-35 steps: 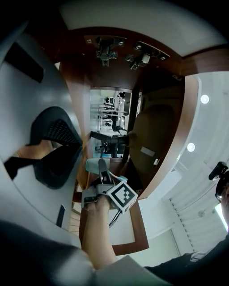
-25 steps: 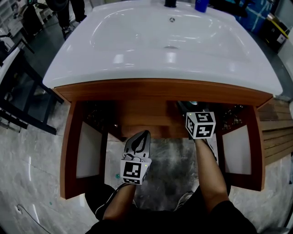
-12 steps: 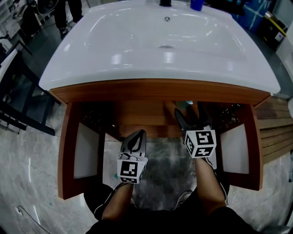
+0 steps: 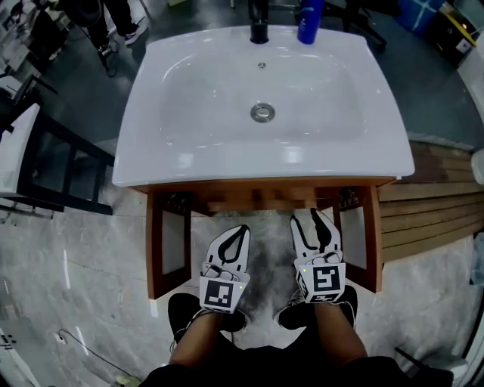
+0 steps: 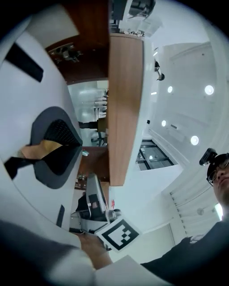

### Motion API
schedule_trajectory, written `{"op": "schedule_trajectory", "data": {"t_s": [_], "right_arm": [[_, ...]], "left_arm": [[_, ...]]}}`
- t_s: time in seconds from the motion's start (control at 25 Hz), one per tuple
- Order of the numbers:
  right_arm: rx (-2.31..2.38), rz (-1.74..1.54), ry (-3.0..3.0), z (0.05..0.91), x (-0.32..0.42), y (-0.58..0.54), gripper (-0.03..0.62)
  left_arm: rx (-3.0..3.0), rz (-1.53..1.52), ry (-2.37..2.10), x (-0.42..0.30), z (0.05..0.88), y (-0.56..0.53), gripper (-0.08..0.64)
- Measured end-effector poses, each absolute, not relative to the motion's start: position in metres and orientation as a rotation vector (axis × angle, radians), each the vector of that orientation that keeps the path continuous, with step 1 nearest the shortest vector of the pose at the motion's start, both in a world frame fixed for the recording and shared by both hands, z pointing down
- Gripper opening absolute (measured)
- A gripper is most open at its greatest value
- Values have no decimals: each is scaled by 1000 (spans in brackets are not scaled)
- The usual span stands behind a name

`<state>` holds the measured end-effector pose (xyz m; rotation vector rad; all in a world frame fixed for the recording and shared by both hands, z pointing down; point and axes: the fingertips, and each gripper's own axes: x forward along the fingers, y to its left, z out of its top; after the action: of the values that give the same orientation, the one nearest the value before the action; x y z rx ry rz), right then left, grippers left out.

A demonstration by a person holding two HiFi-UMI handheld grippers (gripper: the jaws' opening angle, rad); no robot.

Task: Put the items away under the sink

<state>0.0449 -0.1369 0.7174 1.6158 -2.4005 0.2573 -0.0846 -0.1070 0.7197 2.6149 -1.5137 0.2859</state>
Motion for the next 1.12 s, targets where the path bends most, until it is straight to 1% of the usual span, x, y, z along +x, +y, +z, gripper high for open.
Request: {"op": "schedule_trajectory", "data": {"t_s": [0.12,0.16,0.2,0.32,0.48,0.64,0.88,1.12], "right_arm": [[1674,224,-2400,646,50,-112,58],[1683,208,-2409,620,50,-106,31],[1680,190,-2420,594,49,-102,21],[1631,152,-2441,523,47,-91,20],[1589,206,-2447,445,49,-76,18],[1578,166,-2467,394,57,-63,18],[1575,91,-2489,354,74,-76,18],[1561,79,-2501,343,93,-73,18]], "left_arm": [[2607,302,-1502,-85,656,-95,21],[2604,310,-1490,-85,635,-91,21],[2599,317,-1478,-84,613,-89,21],[2558,304,-1455,-80,543,-83,21],[2517,296,-1465,-77,459,-78,21],[2524,284,-1457,-71,398,-69,21],[2590,269,-1507,-57,355,-77,21],[2586,336,-1539,-38,360,-73,21]]}}
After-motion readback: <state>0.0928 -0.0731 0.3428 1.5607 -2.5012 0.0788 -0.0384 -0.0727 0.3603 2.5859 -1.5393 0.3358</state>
